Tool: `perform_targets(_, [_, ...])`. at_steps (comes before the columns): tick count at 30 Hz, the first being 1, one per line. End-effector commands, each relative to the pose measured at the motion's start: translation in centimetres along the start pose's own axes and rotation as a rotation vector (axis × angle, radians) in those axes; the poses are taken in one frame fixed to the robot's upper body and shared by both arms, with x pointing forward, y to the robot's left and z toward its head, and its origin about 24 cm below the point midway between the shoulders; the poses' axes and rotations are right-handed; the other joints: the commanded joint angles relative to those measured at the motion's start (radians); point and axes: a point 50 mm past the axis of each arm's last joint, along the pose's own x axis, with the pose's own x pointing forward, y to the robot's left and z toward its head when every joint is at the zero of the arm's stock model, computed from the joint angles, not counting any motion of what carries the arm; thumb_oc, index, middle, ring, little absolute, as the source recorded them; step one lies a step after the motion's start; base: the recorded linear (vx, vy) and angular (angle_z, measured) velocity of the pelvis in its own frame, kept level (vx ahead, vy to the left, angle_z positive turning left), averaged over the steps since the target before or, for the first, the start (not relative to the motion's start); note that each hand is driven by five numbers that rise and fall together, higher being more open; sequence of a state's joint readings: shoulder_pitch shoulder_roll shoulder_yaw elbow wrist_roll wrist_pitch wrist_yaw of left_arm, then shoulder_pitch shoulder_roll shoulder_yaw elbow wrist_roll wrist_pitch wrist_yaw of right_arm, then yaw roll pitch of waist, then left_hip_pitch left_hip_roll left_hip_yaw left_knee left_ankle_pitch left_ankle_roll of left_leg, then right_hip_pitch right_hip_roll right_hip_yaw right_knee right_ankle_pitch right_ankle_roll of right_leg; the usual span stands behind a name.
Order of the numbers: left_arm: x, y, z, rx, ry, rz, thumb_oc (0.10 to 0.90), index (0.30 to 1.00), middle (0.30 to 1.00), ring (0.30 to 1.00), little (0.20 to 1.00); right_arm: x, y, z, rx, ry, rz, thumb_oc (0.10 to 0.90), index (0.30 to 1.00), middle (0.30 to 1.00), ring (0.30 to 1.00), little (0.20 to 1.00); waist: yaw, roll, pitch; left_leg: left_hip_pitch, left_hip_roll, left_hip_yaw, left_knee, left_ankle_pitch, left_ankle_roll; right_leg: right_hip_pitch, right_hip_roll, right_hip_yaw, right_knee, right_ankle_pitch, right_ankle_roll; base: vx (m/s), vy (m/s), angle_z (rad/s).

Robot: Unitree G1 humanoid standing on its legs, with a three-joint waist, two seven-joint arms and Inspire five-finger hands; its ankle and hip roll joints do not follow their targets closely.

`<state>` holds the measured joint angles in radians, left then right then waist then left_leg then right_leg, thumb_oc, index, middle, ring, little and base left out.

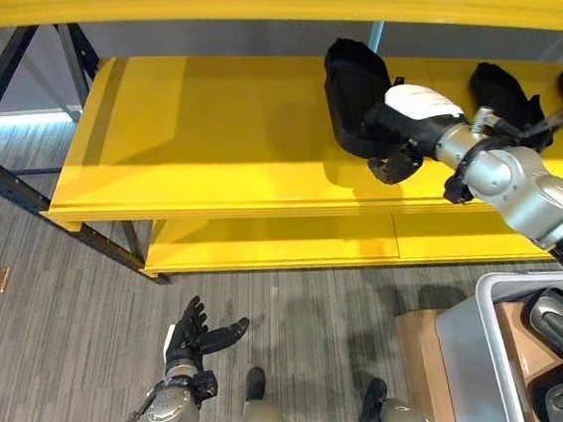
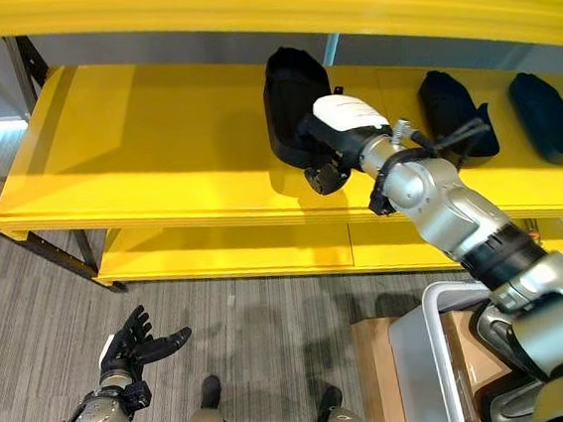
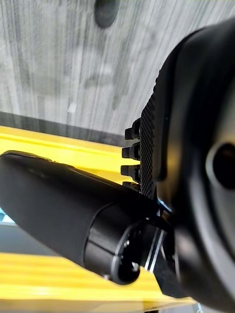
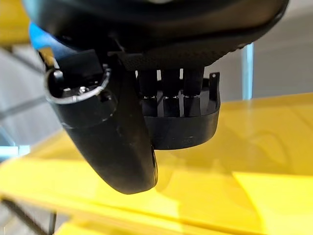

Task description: Move parts from the plastic box to the shelf.

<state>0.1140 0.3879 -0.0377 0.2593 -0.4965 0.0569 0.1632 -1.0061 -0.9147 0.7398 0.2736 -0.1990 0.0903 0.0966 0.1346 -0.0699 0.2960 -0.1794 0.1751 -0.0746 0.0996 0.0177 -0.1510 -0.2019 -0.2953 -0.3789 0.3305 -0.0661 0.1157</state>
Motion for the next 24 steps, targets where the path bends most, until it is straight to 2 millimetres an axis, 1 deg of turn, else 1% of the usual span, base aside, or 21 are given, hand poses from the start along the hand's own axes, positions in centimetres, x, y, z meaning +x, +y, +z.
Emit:
perform_targets(1, [-0.4,-0.1,5.3,0.028,-0.253,-0.065,0.900,1.000,1.000,1.000,1.000,0.7,-8.8,3.6,-0.205,-0.103,-0.260,0.400,0.300,0.300,0.300,0.300,0.022,0.002,-0.045,0.080,0.144,0.002,-0.053,-0.040,-0.015,-0.074,-0.085,0.059,0.046,0.040,0.073,-0.02,-0.051,0.20])
perform_targets(5, [-0.6,0.1,5.3,0.007,-0.260,-0.059,0.900,1.000,1.000,1.000,1.000,0.9,-9.3,3.7,-0.258,-0.096,-0.242,0.400,0.300,0.300,0.300,0.300,0.036,0.010,-0.030,0.054,0.149,-0.009,-0.066,-0.021,-0.020,-0.103,-0.088,0.043,0.066,0.032,0.070,-0.02,-0.038,0.24])
perform_targets(7, [-0.9,0.2,5.2,-0.015,-0.262,-0.055,0.900,1.000,1.000,1.000,1.000,0.8,-9.5,3.2,-0.253,-0.080,-0.239,0.400,0.300,0.300,0.300,0.300,0.047,0.017,-0.016,0.031,0.155,-0.016,-0.069,-0.010,-0.023,-0.134,-0.091,0.037,0.087,0.027,0.070,-0.03,-0.052,0.09])
perform_targets(8, [-0.9,0.2,5.2,-0.016,-0.262,-0.055,0.900,1.000,1.000,1.000,1.000,0.8,-9.5,3.2,-0.253,-0.080,-0.239,0.400,0.300,0.300,0.300,0.300,0.047,0.018,-0.018,0.029,0.155,-0.016,-0.068,-0.010,-0.024,-0.138,-0.091,0.037,0.089,0.026,0.069,-0.02,-0.048,0.10])
perform_targets(10, [-1.0,0.4,5.1,-0.024,-0.260,-0.051,0.900,1.000,1.000,1.000,1.000,0.5,-10.1,2.6,-0.271,-0.057,-0.240,0.400,0.300,0.300,0.300,0.300,0.057,0.026,-0.006,0.011,0.162,-0.019,-0.076,0.003,-0.029,-0.168,-0.093,0.027,0.105,0.021,0.070,-0.01,-0.039,0.08])
perform_targets(11, [-1.0,0.4,5.1,-0.026,-0.260,-0.052,0.900,1.000,1.000,1.000,1.000,0.5,-10.2,2.6,-0.272,-0.058,-0.240,0.400,0.300,0.300,0.300,0.300,0.058,0.026,-0.006,0.010,0.162,-0.018,-0.077,0.003,-0.029,-0.170,-0.093,0.028,0.108,0.020,0.069,-0.02,-0.038,0.00])
perform_targets(12, [-1.1,0.4,5.2,-0.031,-0.265,-0.057,0.900,1.000,1.000,1.000,1.000,0.4,-10.9,2.0,-0.303,-0.028,-0.244,0.400,0.300,0.300,0.300,0.300,0.067,0.033,0.003,0.001,0.166,-0.019,-0.083,0.007,-0.032,-0.195,-0.094,0.027,0.123,0.012,0.070,-0.02,-0.044,0.02])
perform_targets(13, [-1.2,0.6,5.1,-0.036,-0.266,-0.052,0.900,1.000,1.000,1.000,1.000,0.2,-11.3,1.6,-0.313,-0.011,-0.256,0.400,0.300,0.300,0.300,0.300,0.069,0.035,0.004,-0.006,0.167,-0.018,-0.084,0.011,-0.034,-0.207,-0.093,0.026,0.125,0.012,0.070,-0.04,-0.066,0.02])
perform_targets(14, [-1.4,0.8,5.2,-0.048,-0.273,-0.048,0.900,1.000,1.000,1.000,1.000,-0.1,-12.2,0.9,-0.350,0.027,-0.274,0.400,0.300,0.300,0.300,0.300,0.072,0.037,0.009,-0.016,0.171,-0.013,-0.089,0.017,-0.036,-0.239,-0.089,0.028,0.130,0.015,0.072,-0.02,-0.050,0.01])
perform_targets(16, [-1.4,0.8,5.2,-0.051,-0.278,-0.046,0.900,1.000,1.000,1.000,1.000,-0.2,-12.6,0.7,-0.364,0.039,-0.282,0.400,0.300,0.300,0.300,0.300,0.073,0.038,0.009,-0.023,0.173,-0.014,-0.089,0.019,-0.037,-0.254,-0.088,0.032,0.135,0.014,0.072,-0.01,-0.044,-0.03])
perform_targets(17, [-1.7,1.0,5.6,-0.064,-0.298,-0.039,0.900,1.000,1.000,1.000,1.000,-0.6,-13.7,-0.3,-0.425,0.097,-0.296,0.400,0.300,0.300,0.300,0.300,0.077,0.042,0.018,-0.043,0.179,-0.012,-0.077,0.014,-0.037,-0.310,-0.090,0.037,0.171,0.005,0.073,-0.01,-0.053,-0.06])
perform_targets(19, [-1.7,0.8,5.7,-0.073,-0.304,-0.046,0.900,1.000,1.000,1.000,1.000,-0.8,-14.2,-0.5,-0.451,0.118,-0.304,0.400,0.300,0.300,0.300,0.300,0.080,0.043,0.022,-0.052,0.181,-0.013,-0.065,0.010,-0.036,-0.326,-0.090,0.041,0.184,0.002,0.072,-0.01,-0.045,-0.12])
perform_targets(24, [-1.7,0.6,6.0,-0.088,-0.317,-0.043,0.900,1.000,1.000,1.000,1.000,-0.9,-14.7,-0.8,-0.496,0.143,-0.320,0.400,0.300,0.300,0.300,0.300,0.083,0.047,0.035,-0.054,0.192,-0.012,-0.069,0.010,-0.039,-0.371,-0.091,0.041,0.219,-0.005,0.076,0.00,-0.053,-0.11])
